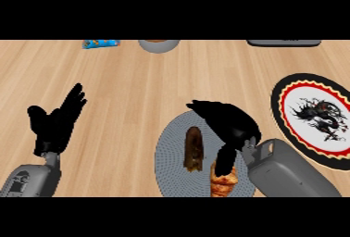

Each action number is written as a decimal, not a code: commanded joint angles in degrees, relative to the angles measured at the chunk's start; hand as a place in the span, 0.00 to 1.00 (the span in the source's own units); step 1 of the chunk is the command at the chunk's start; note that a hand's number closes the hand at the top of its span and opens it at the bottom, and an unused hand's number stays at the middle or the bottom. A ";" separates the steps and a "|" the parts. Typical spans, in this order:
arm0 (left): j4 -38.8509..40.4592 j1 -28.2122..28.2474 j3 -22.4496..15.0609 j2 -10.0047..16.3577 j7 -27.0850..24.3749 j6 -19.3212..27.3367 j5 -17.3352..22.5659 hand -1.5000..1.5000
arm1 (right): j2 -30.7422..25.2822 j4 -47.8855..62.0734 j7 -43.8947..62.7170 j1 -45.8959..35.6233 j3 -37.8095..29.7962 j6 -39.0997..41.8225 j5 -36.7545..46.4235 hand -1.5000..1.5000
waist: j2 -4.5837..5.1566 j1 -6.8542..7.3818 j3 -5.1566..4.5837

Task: Pick the sweet potato from the placemat and place it in the plate

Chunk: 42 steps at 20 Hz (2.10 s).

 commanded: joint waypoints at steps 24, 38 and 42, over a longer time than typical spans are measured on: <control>-1.65 1.54 4.01 -2.80 0.12 -4.71 -3.43 0.50 | 14.35 16.18 4.57 -1.99 0.55 15.91 20.53 0.00 | 0.02 -0.03 0.04; -0.98 -0.68 5.20 -4.04 1.58 -4.54 -5.65 0.50 | 16.99 26.00 -5.75 -2.21 0.56 20.21 25.29 1.00 | 0.12 -0.02 0.04; -1.44 1.69 5.85 -3.85 -0.29 -5.77 -5.44 0.50 | 19.06 27.92 -6.92 -3.00 0.20 19.11 27.02 1.00 | 0.11 0.20 0.04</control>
